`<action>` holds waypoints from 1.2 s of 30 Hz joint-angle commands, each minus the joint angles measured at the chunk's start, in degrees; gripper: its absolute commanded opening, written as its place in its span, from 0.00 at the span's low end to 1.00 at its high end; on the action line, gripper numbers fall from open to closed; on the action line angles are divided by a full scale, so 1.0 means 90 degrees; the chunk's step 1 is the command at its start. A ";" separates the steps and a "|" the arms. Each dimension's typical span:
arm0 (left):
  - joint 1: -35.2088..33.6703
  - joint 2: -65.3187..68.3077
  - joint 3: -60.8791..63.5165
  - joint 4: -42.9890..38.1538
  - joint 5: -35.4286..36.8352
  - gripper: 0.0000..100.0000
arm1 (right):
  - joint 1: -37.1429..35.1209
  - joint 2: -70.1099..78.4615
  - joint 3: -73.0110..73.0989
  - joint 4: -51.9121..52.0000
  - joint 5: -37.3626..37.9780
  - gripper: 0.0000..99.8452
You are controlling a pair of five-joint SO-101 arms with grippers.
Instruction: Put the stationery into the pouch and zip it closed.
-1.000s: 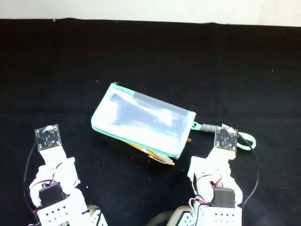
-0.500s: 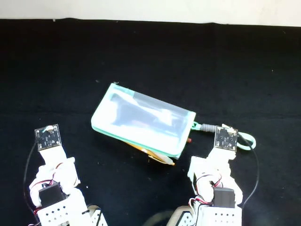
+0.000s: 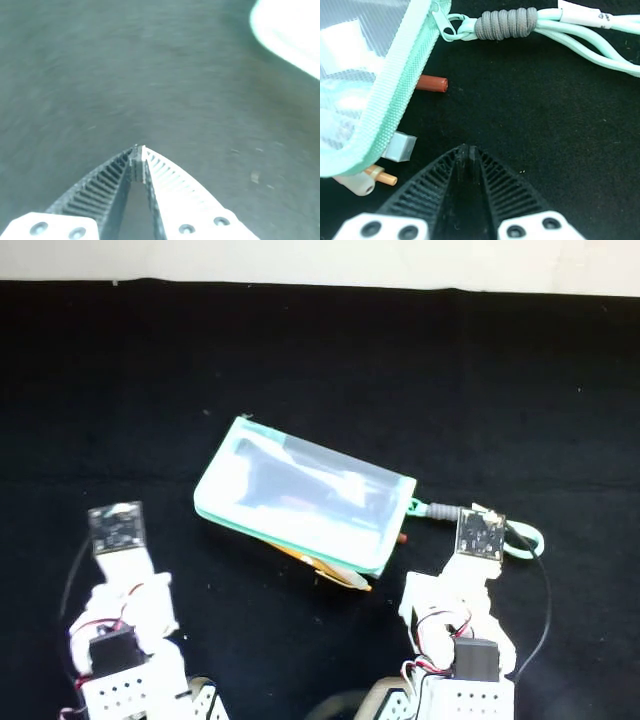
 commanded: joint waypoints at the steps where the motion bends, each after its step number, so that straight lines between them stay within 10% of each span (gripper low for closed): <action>1: 0.1070 0.0054 0.0103 -0.0537 0.0020 0.01 | -0.0103 -0.0044 0.0884 -0.0103 -0.0049 0.01; 12: 0.1206 0.0132 -0.2535 0.0137 0.0020 0.01 | 0.0698 -0.0024 -0.1353 0.0943 0.1465 0.20; 19: 0.1206 0.1255 -0.5084 0.0947 0.0020 0.01 | 0.0718 0.0532 -0.3580 0.1519 0.2012 0.13; 27: 0.1206 0.4850 -0.8650 0.1006 0.0049 0.01 | 0.0708 0.4391 -0.7331 0.2457 0.2012 0.13; 36: 0.1197 0.9001 -0.9304 0.0996 0.0010 0.01 | 0.1070 0.9392 -1.0076 0.3092 0.1993 0.13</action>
